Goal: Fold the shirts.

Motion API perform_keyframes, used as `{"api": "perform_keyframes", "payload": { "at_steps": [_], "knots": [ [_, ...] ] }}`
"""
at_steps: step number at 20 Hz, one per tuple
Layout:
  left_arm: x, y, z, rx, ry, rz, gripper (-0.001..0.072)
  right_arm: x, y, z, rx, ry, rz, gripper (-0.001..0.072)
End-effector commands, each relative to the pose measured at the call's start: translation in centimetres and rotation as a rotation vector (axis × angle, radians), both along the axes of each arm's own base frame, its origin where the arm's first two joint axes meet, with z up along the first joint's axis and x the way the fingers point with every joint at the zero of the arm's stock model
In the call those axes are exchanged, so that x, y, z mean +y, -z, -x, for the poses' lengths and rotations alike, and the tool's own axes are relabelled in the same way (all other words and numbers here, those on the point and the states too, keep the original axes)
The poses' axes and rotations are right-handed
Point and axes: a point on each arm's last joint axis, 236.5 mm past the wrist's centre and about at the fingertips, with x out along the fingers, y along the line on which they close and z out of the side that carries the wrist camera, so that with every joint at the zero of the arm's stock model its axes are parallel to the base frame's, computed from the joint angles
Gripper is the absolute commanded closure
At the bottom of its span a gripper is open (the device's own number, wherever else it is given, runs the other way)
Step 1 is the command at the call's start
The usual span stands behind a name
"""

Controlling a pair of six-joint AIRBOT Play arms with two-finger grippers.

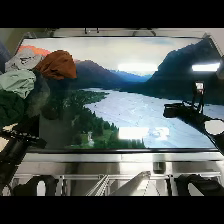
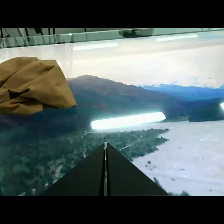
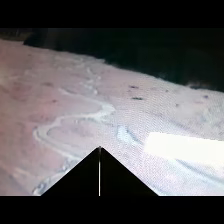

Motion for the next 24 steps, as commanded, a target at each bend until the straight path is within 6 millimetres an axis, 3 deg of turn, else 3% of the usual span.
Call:
{"api": "perform_keyframes", "payload": {
  "at_steps": [1, 15, 19, 22, 24],
  "knots": [
    [0.0, 0.0, 0.0, 0.000, -0.001, 0.000, 0.0692, 0.0, 0.1, 0.1, 0.003, -0.001, 0.000, 0.0696],
    [0.2, -0.1, -0.1, -0.004, -0.008, -0.004, 0.0692, 0.0, 0.2, 0.0, 0.004, 0.001, 0.000, 0.0696],
    [2.9, -3.1, -0.9, -0.117, -0.126, 0.052, 0.0691, 0.0, 0.2, 0.0, 0.006, 0.004, -0.005, 0.0696],
    [3.9, -5.5, -3.2, -0.058, -0.147, 0.042, 0.0691, 0.7, -0.5, -0.2, 0.025, 0.069, -0.135, 0.0696],
    [4.5, -5.9, -7.0, 0.067, -0.130, 0.003, 0.0691, 0.8, -1.1, -0.6, 0.018, 0.108, -0.197, 0.0695]
  ]
}}
